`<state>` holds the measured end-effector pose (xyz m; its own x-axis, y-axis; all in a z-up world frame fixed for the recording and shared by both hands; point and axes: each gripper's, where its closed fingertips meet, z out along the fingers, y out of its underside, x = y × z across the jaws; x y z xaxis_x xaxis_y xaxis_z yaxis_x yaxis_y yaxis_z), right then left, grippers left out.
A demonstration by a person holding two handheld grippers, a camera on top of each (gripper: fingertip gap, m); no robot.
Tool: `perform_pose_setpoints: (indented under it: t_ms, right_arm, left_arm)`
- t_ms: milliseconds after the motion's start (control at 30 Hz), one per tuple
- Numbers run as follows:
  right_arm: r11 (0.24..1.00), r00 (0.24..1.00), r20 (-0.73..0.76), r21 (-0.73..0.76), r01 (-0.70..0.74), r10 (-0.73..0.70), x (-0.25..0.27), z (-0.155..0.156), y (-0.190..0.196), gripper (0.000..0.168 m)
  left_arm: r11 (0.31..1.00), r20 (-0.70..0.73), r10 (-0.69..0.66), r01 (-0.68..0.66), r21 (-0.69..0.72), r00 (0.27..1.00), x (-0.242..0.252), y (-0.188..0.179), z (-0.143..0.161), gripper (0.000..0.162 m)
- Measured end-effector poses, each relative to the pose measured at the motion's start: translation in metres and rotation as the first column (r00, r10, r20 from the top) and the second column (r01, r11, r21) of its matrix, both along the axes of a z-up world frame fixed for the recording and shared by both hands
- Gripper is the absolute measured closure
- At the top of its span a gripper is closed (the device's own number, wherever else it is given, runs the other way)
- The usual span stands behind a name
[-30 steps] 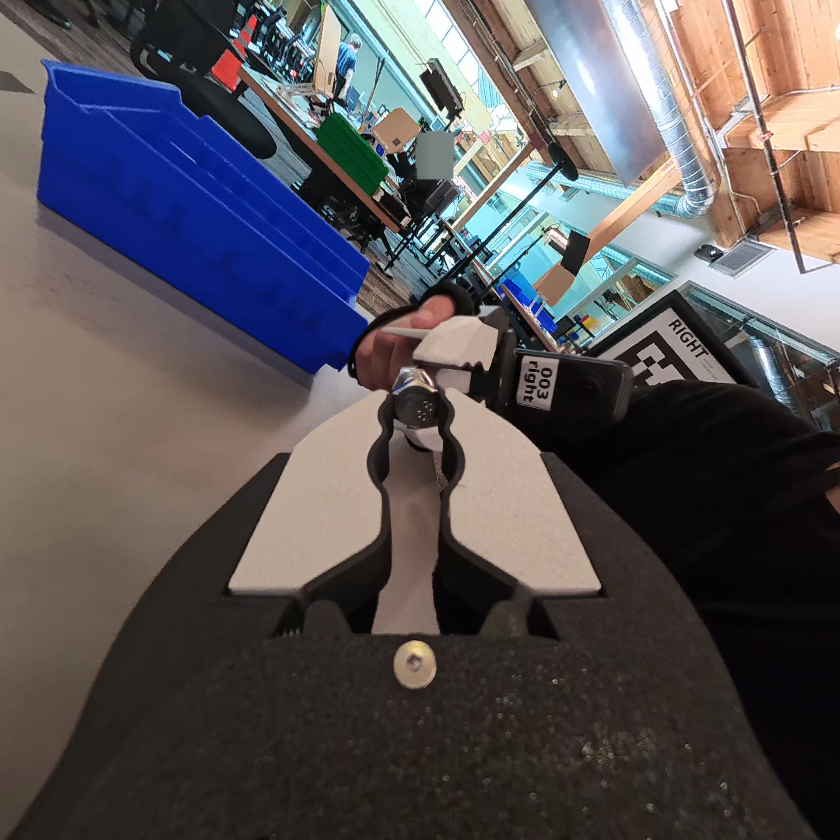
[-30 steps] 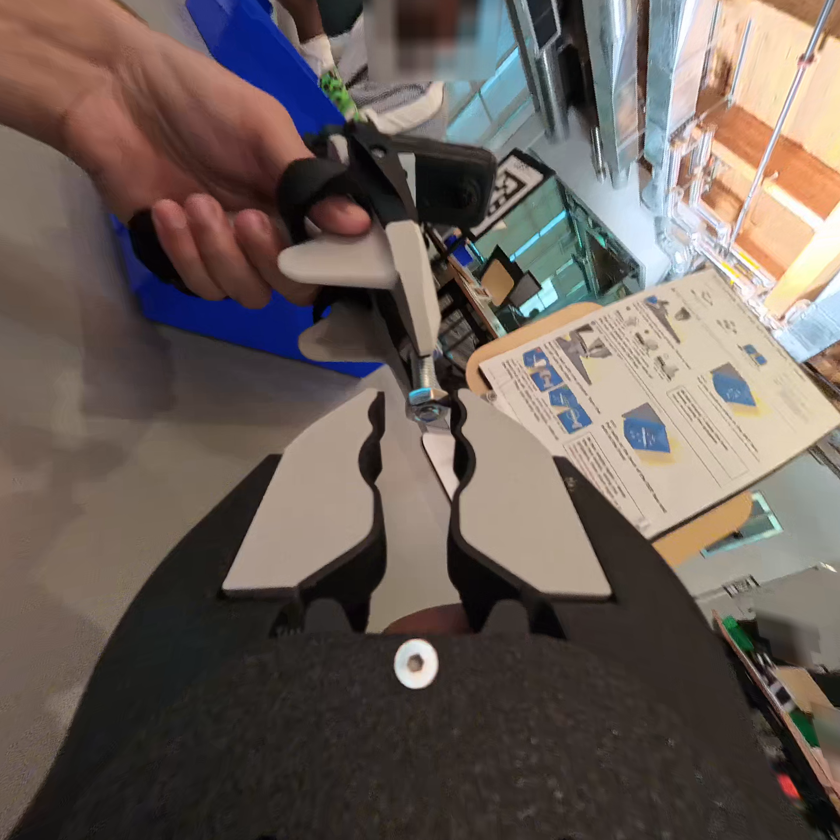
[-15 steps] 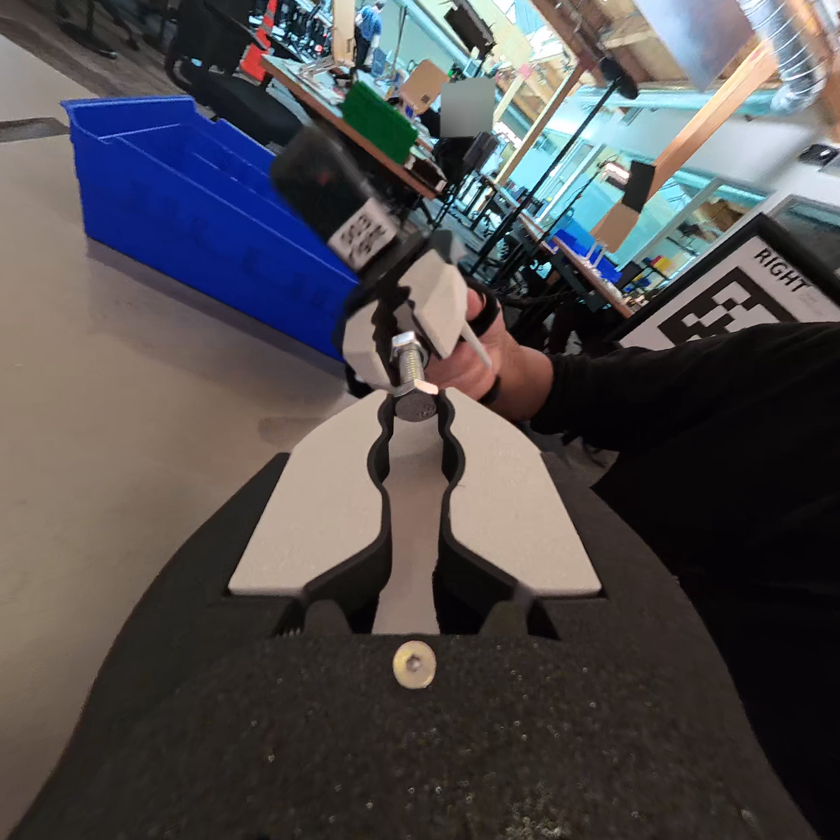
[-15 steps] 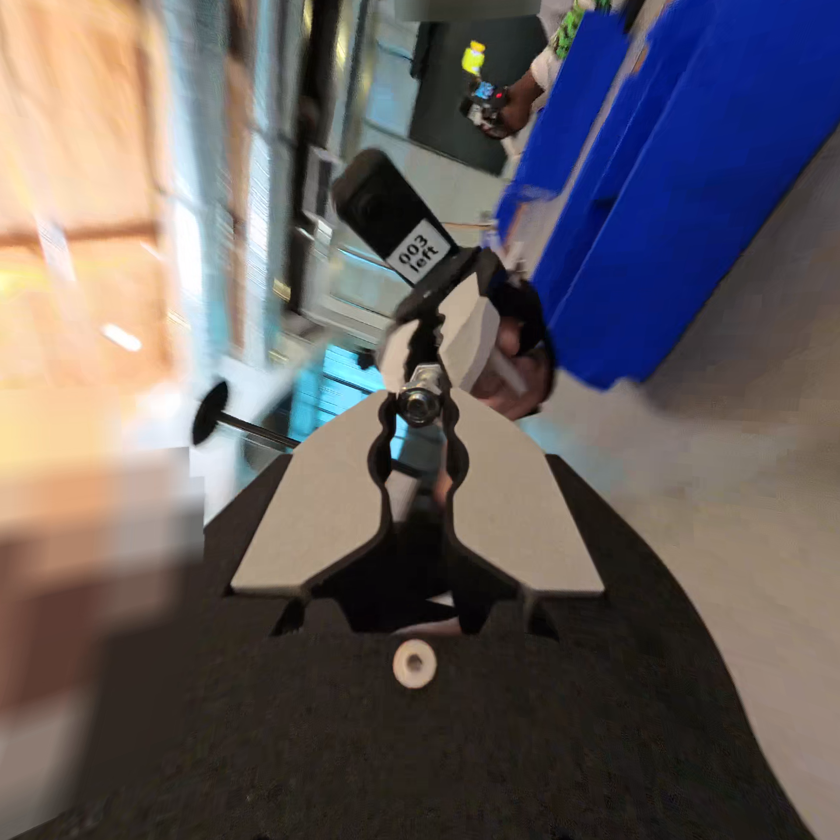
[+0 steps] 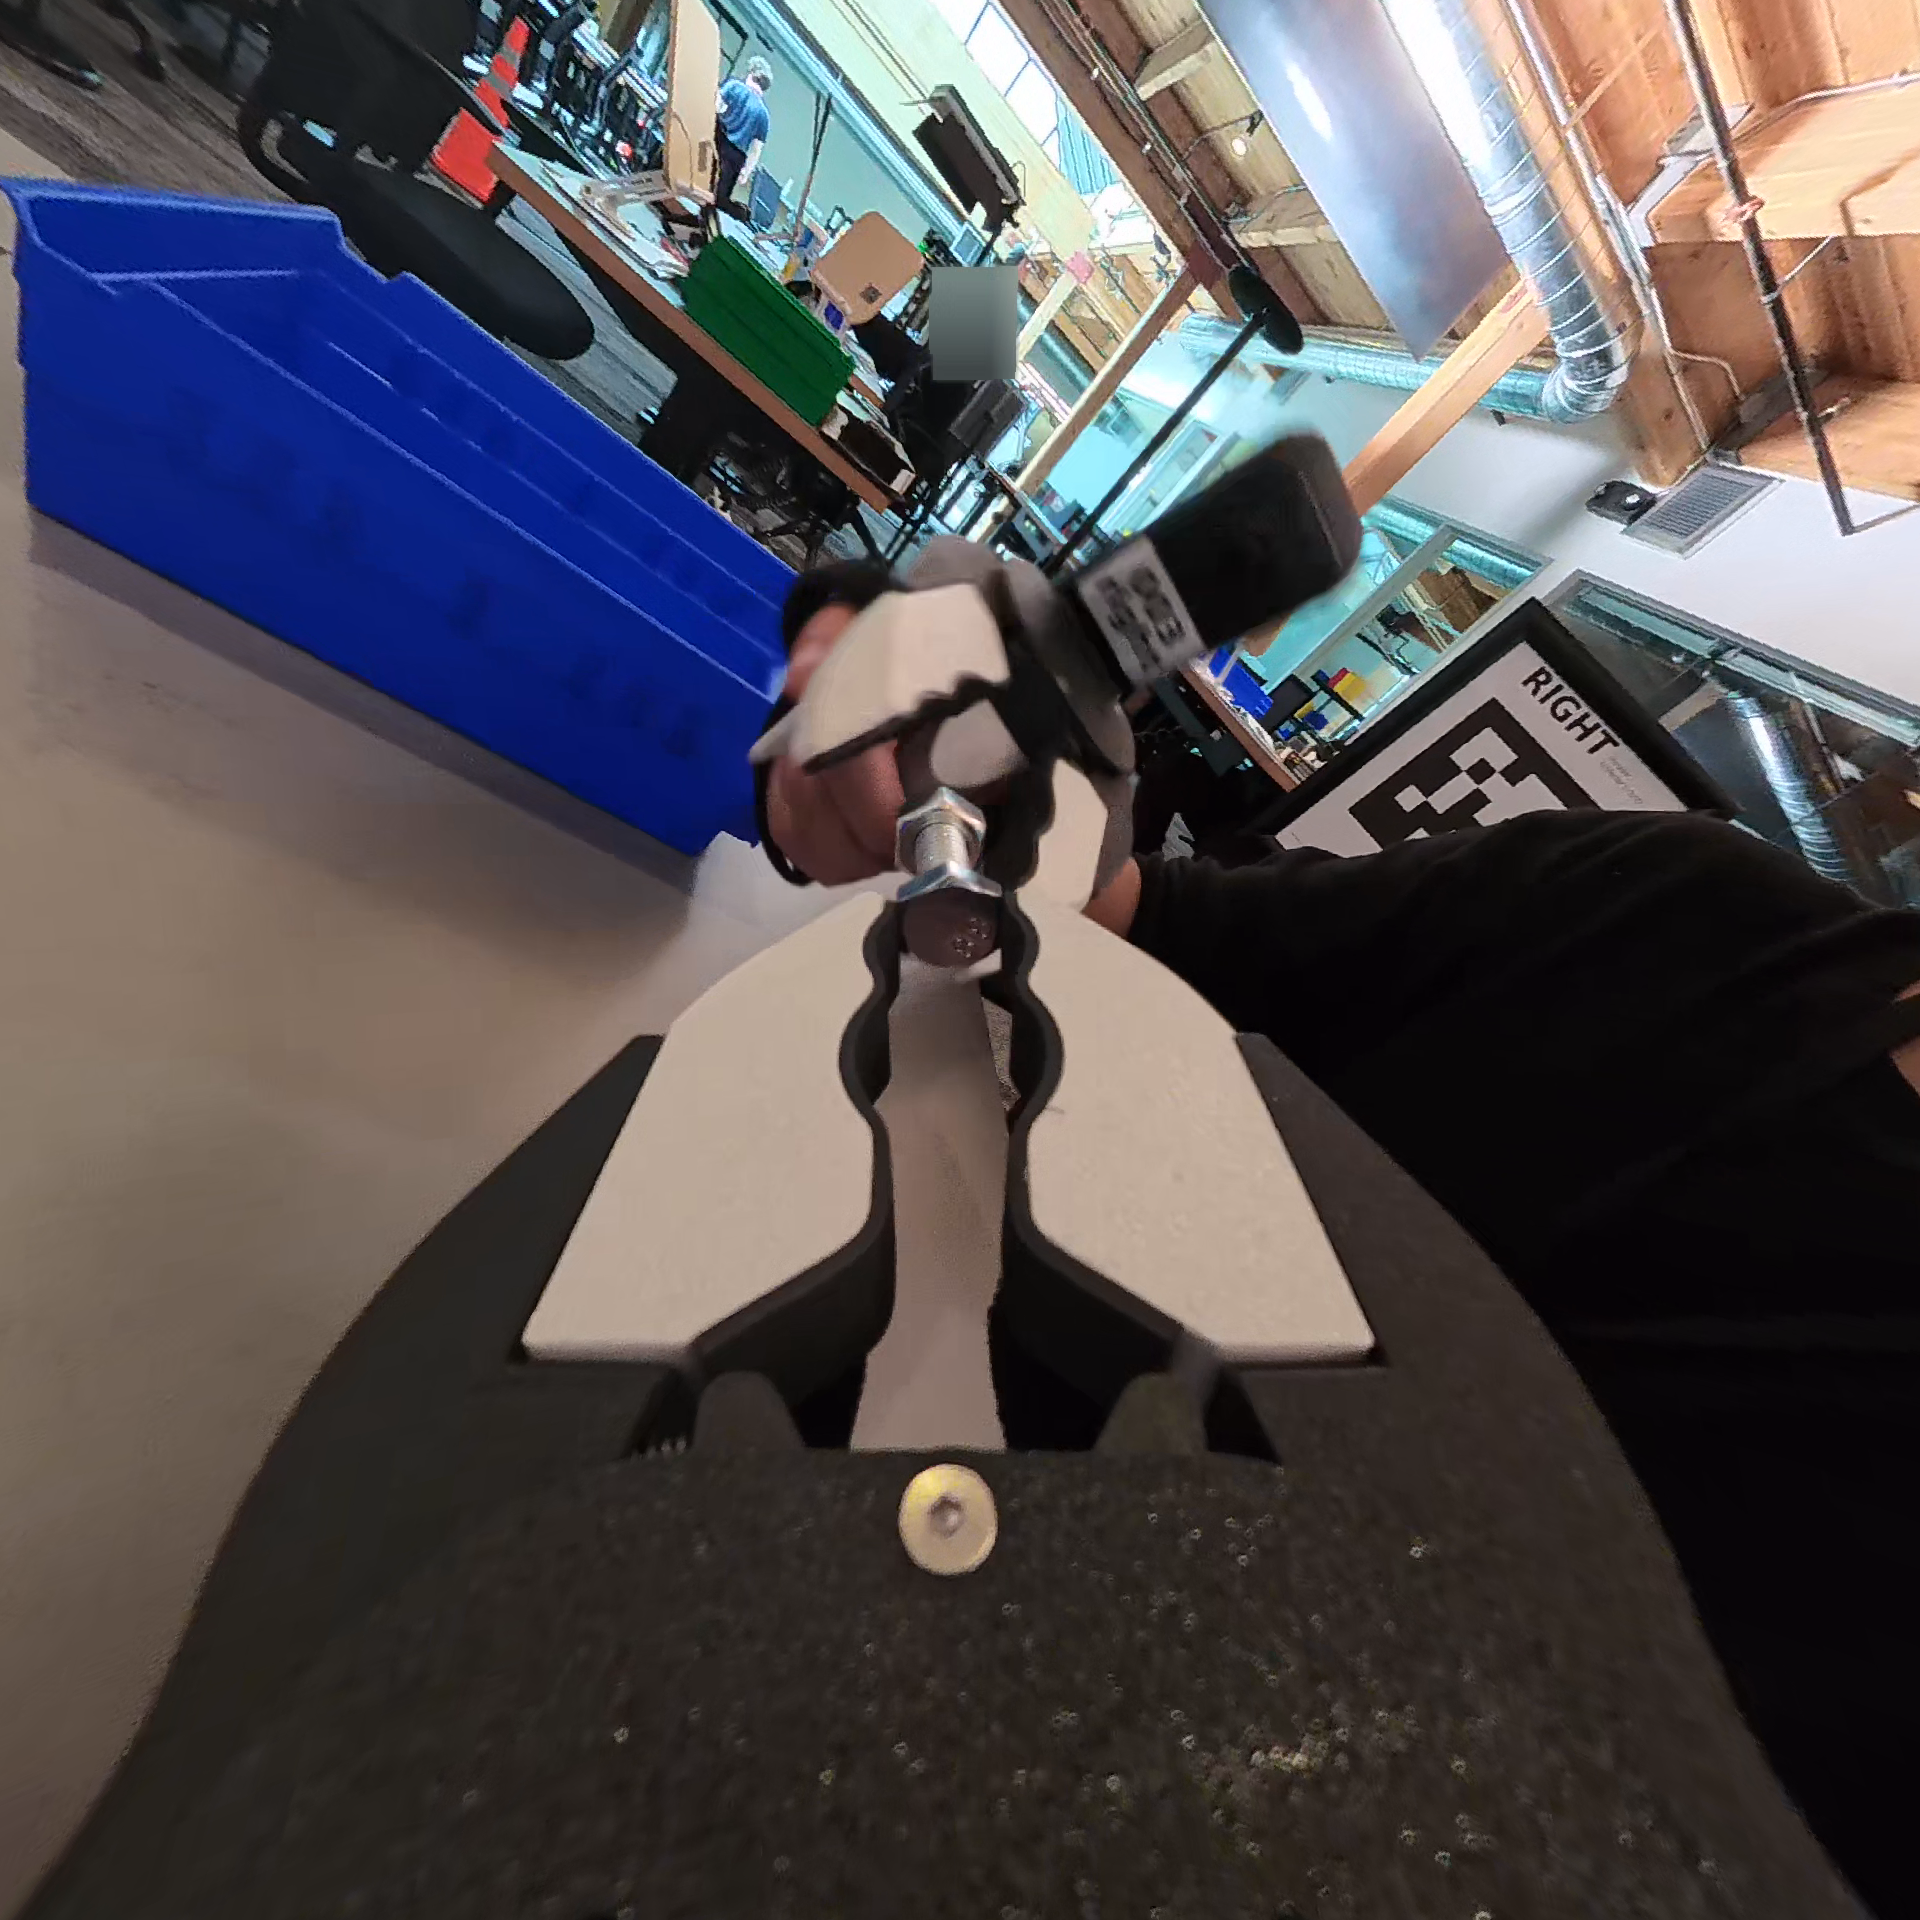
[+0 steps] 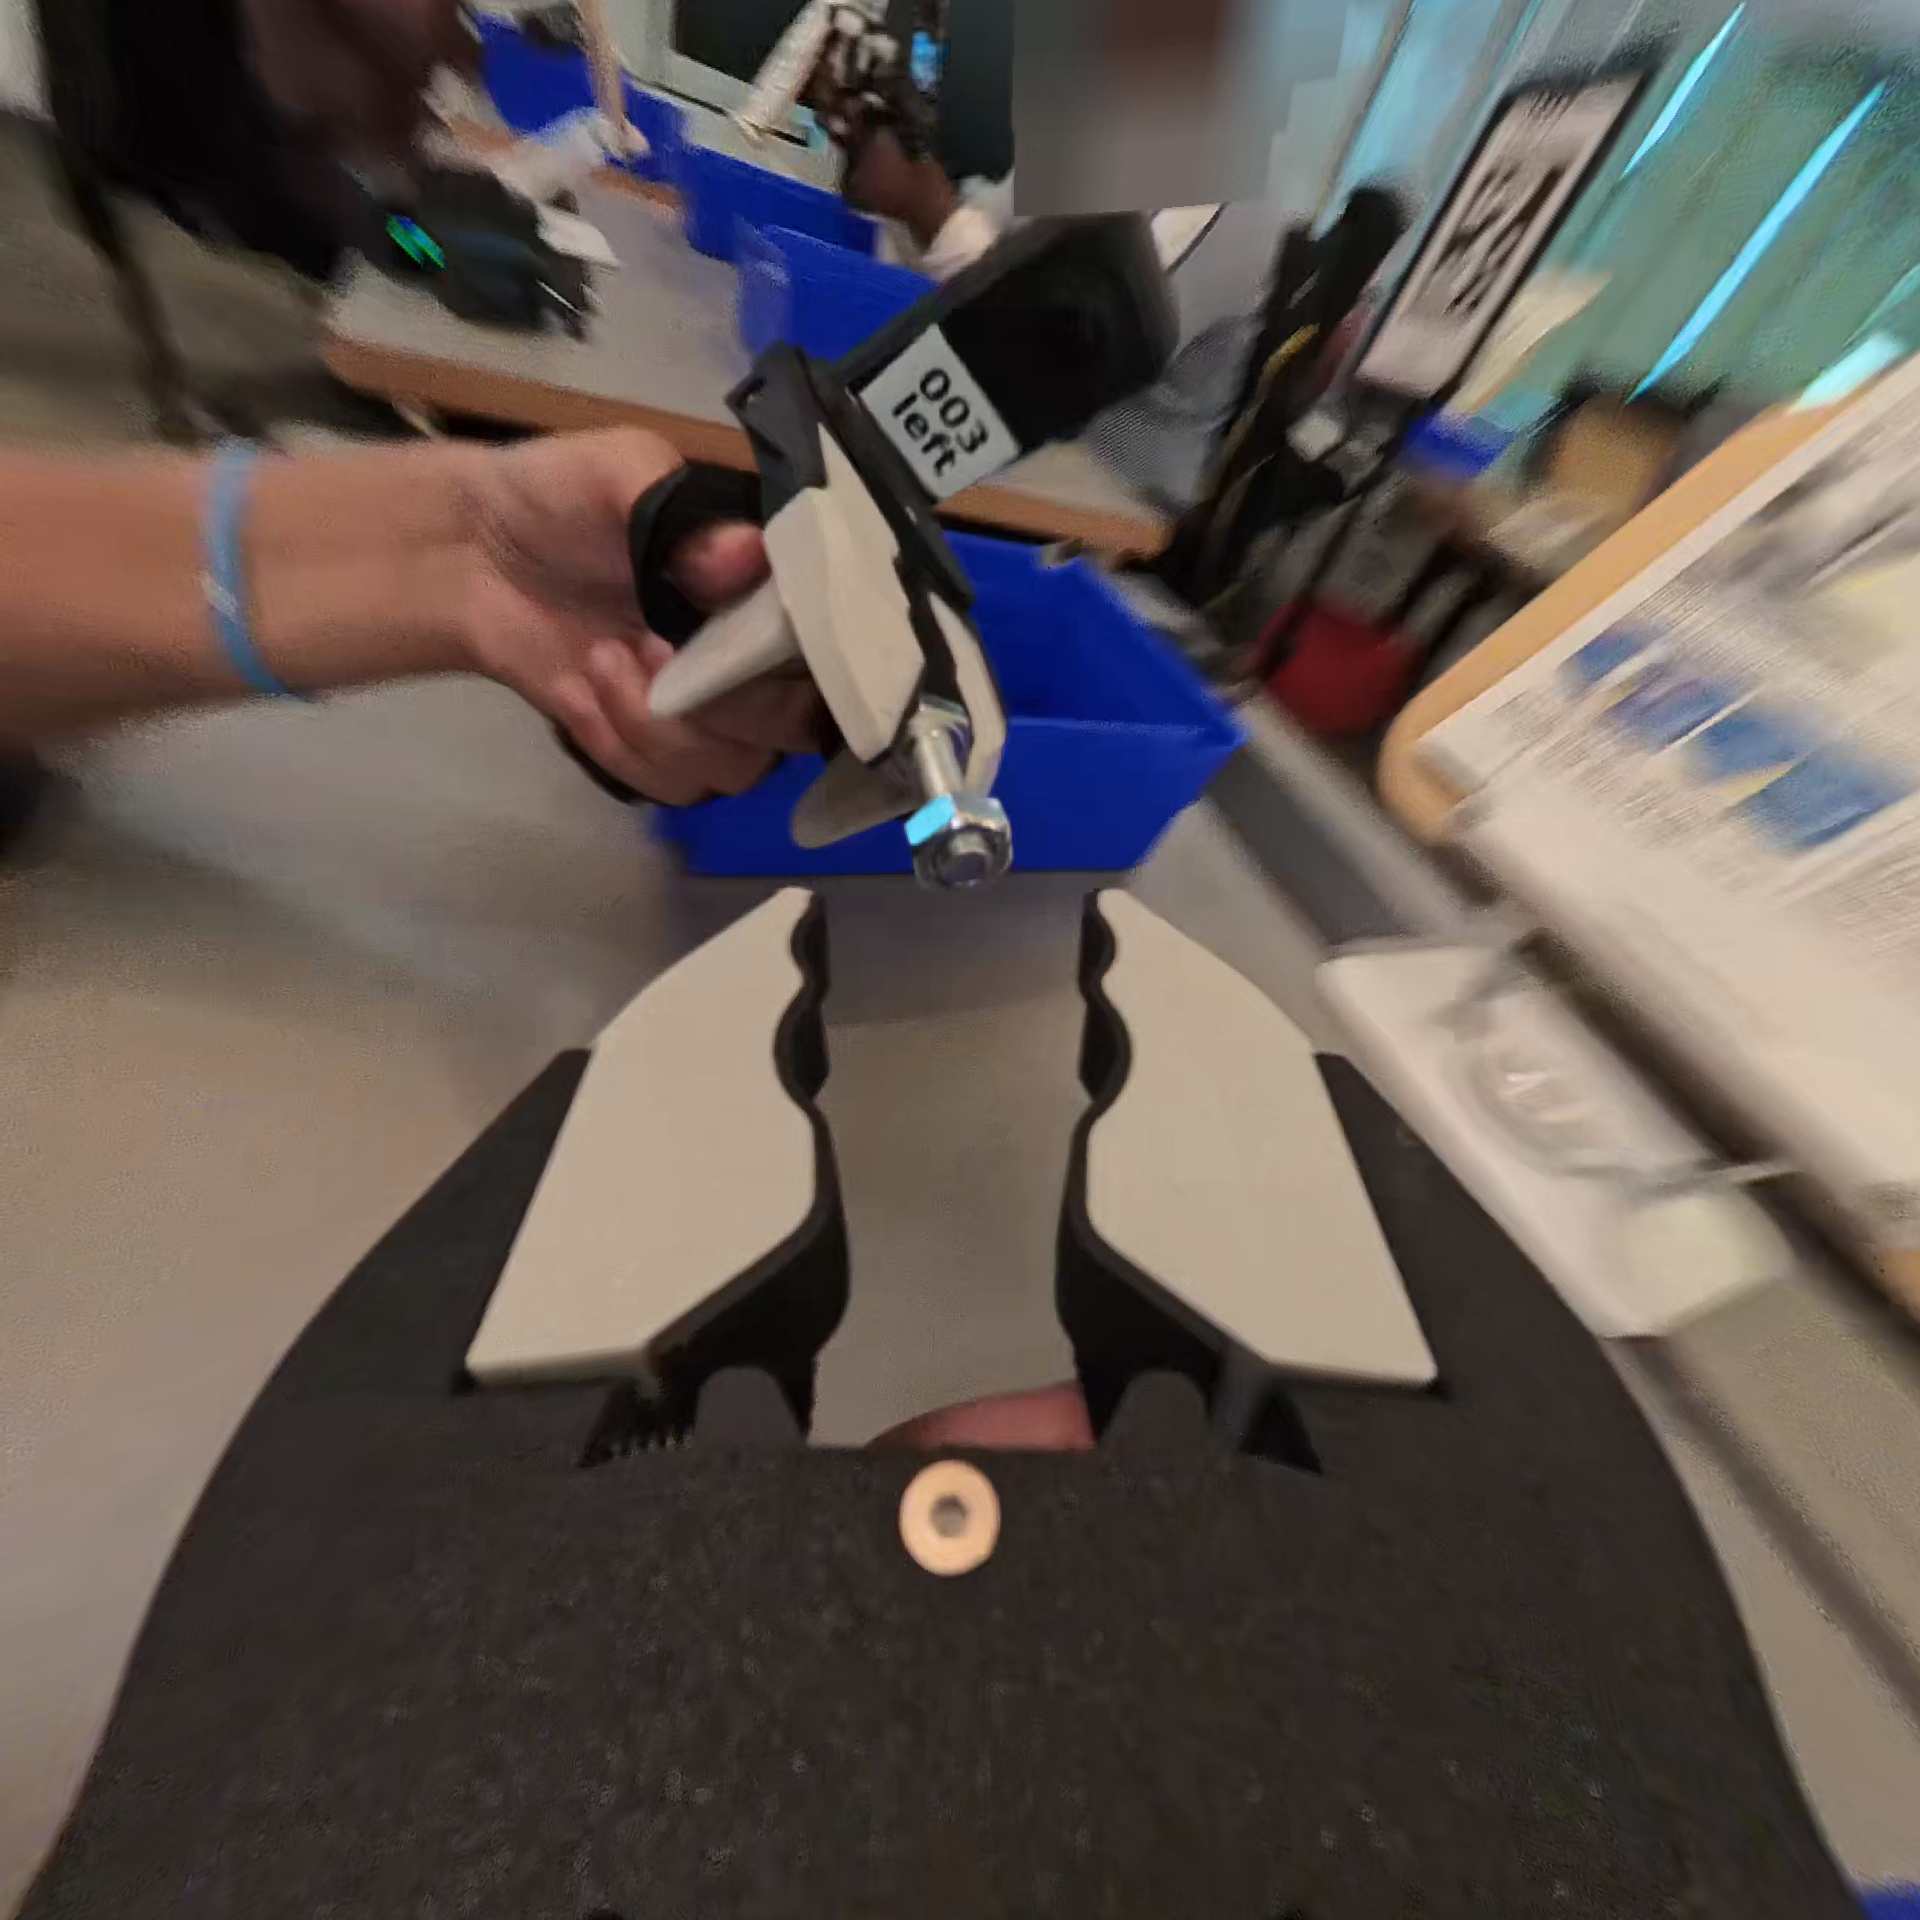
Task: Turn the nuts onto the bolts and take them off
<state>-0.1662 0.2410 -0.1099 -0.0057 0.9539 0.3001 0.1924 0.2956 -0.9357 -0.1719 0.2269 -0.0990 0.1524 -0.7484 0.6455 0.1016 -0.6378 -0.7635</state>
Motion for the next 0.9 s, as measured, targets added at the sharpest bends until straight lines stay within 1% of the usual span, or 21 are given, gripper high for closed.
perform_pose_setpoints:
  t_ms: [33, 67, 100, 200, 267, 300, 367, 433, 467, 500, 533, 567, 633, 667, 700, 733, 767, 800, 833, 867, 900]
  right_arm:
    - [0.991, 0.999, -0.037, 0.131, 0.034, -0.03, 0.002, 0.004, -0.002, 0.129]
    - [0.974, 0.997, -0.072, 0.219, 0.052, -0.037, 0.004, 0.009, -0.005, 0.134]
    - [0.963, 0.996, -0.079, 0.262, 0.056, -0.037, 0.004, 0.01, -0.008, 0.136]
    - [0.948, 0.999, -0.018, 0.316, 0.046, -0.043, 0.001, 0.0, -0.008, 0.133]
    - [0.932, 0.999, -0.022, 0.361, 0.038, -0.032, 0.002, 0.0, -0.011, 0.143]
    - [0.936, 0.999, -0.046, 0.351, 0.029, -0.014, 0.003, 0.004, -0.014, 0.149]
    - [0.969, 0.999, -0.034, 0.245, -0.013, 0.022, 0.004, 0.004, -0.016, 0.15]
    - [0.998, 0.998, 0.002, 0.029, -0.063, 0.063, 0.003, 0.002, -0.013, 0.15]
    - [0.987, 0.996, 0.003, -0.135, -0.088, 0.089, 0.001, 0.002, -0.013, 0.15]
    - [0.938, 0.993, -0.011, -0.329, -0.111, 0.114, -0.001, 0.002, -0.013, 0.15]
    - [0.845, 0.99, -0.045, -0.517, -0.139, 0.136, -0.003, 0.005, -0.013, 0.15]
    - [0.716, 0.986, -0.089, -0.679, -0.162, 0.139, -0.005, 0.008, -0.011, 0.15]
    - [0.375, 0.984, -0.134, -0.912, -0.169, 0.119, -0.011, 0.006, -0.006, 0.151]
    - [0.18, 0.984, -0.144, -0.97, -0.161, 0.103, -0.013, 0.001, -0.004, 0.151]
    - [-0.009, 0.982, -0.165, -0.986, -0.165, 0.094, -0.014, -0.003, -0.003, 0.151]
    - [-0.146, 0.974, -0.206, -0.971, -0.191, 0.092, -0.014, -0.004, -0.004, 0.15]
    - [-0.217, 0.965, -0.245, -0.951, -0.219, 0.099, -0.013, -0.004, -0.005, 0.15]
    - [-0.231, 0.961, -0.258, -0.946, -0.23, 0.103, -0.014, -0.005, -0.005, 0.15]
    - [-0.204, 0.962, -0.254, -0.951, -0.23, 0.099, -0.015, -0.006, -0.003, 0.15]
    - [-0.155, 0.966, -0.243, -0.961, -0.228, 0.087, -0.016, -0.007, 0.001, 0.142]
    - [-0.08, 0.972, -0.222, -0.973, -0.215, 0.083, -0.016, -0.009, 0.003, 0.129]
  left_arm:
    - [1.0, 0.003, -0.009, 0.009, -0.008, 1.0, 0.001, -0.001, -0.001, 0.145]
    - [1.0, 0.008, -0.018, 0.018, -0.011, 1.0, 0.002, -0.002, -0.001, 0.145]
    - [1.0, 0.017, -0.027, 0.027, -0.012, 0.999, 0.003, -0.002, -0.001, 0.145]
    - [0.998, 0.028, -0.061, 0.061, -0.022, 0.998, 0.007, -0.007, -0.001, 0.145]
    - [0.997, -0.001, -0.08, 0.08, -0.018, 0.997, 0.01, -0.01, -0.004, 0.145]
    - [0.996, -0.018, -0.089, 0.089, -0.014, 0.996, 0.012, -0.012, -0.006, 0.145]
    - [0.996, -0.025, -0.09, 0.09, 0.003, 0.996, 0.013, -0.013, -0.004, 0.145]
    - [0.998, -0.062, -0.065, 0.066, 0.018, 0.996, 0.012, -0.011, -0.006, 0.145]
    - [0.998, -0.074, -0.046, 0.048, 0.032, 0.996, 0.011, -0.009, -0.006, 0.145]
    - [0.998, -0.08, -0.03, 0.033, 0.044, 0.996, 0.009, -0.007, -0.006, 0.145]
    - [0.998, -0.081, -0.021, 0.026, 0.055, 0.996, 0.008, -0.007, -0.005, 0.145]
    - [0.998, -0.082, -0.006, 0.011, 0.066, 0.997, 0.005, -0.005, -0.004, 0.145]
    - [0.996, -0.119, 0.048, -0.038, 0.084, 0.992, 0.0, 0.001, -0.007, 0.145]
    - [0.995, -0.154, 0.068, -0.055, 0.085, 0.986, -0.002, 0.004, -0.012, 0.145]
    - [0.994, -0.179, 0.079, -0.064, 0.088, 0.981, -0.003, 0.006, -0.016, 0.145]
    - [0.994, -0.176, 0.083, -0.069, 0.088, 0.981, -0.003, 0.007, -0.016, 0.145]
    - [0.994, -0.159, 0.083, -0.071, 0.079, 0.984, -0.003, 0.007, -0.015, 0.145]
    - [0.995, -0.151, 0.082, -0.073, 0.064, 0.985, -0.004, 0.008, -0.015, 0.145]
    - [0.996, -0.151, 0.083, -0.076, 0.052, 0.985, -0.005, 0.009, -0.016, 0.145]
    - [0.996, -0.139, 0.08, -0.074, 0.05, 0.987, -0.005, 0.009, -0.016, 0.145]
    - [0.996, -0.111, 0.075, -0.07, 0.047, 0.991, -0.005, 0.008, -0.012, 0.145]
